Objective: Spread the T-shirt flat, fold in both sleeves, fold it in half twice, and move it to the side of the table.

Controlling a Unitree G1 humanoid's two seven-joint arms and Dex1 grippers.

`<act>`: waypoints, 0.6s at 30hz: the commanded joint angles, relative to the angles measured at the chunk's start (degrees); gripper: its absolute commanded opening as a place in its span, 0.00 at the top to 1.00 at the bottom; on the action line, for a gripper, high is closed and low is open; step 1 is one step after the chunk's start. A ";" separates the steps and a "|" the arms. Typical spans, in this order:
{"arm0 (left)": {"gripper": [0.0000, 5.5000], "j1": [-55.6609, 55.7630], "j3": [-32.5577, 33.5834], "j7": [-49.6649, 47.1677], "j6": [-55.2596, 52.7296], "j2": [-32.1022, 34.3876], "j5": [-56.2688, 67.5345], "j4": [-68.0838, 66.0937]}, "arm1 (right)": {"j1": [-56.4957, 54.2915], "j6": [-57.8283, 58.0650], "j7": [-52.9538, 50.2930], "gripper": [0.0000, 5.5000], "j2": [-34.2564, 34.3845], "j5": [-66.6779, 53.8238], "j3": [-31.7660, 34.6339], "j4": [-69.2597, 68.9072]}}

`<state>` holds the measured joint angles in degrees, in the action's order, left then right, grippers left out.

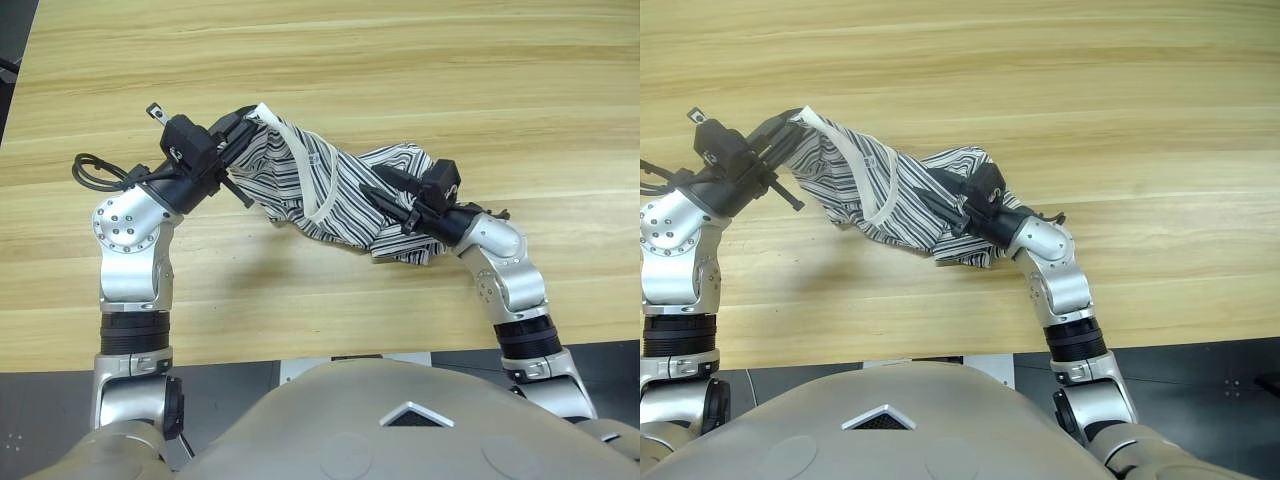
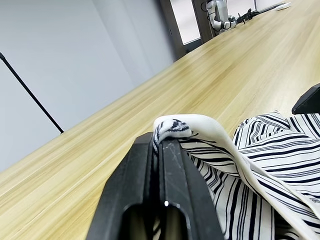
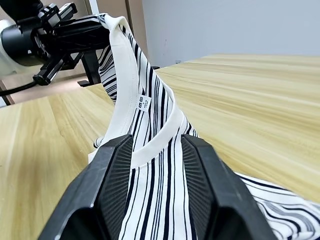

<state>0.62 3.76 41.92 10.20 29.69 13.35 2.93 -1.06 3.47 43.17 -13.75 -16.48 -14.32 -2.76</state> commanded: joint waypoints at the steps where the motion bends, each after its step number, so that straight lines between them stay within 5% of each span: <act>1: 0.98 -0.09 -0.16 -0.10 -0.74 -0.13 0.13 0.22 | 0.74 -0.30 1.15 0.68 -2.45 2.48 -1.92 -4.03; 7: 0.98 -0.21 -0.44 -0.39 -1.40 -0.33 -0.09 0.68 | 7.60 -0.63 2.79 0.50 -6.06 5.65 -7.30 -10.93; 18: 0.98 0.94 2.01 1.39 -2.12 2.15 1.34 0.65 | 5.17 -15.20 -18.40 0.50 3.25 29.36 -16.74 7.29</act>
<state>0.80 4.81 42.39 8.51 30.39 14.30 3.41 5.81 -9.55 28.81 -11.89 8.81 -30.28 1.17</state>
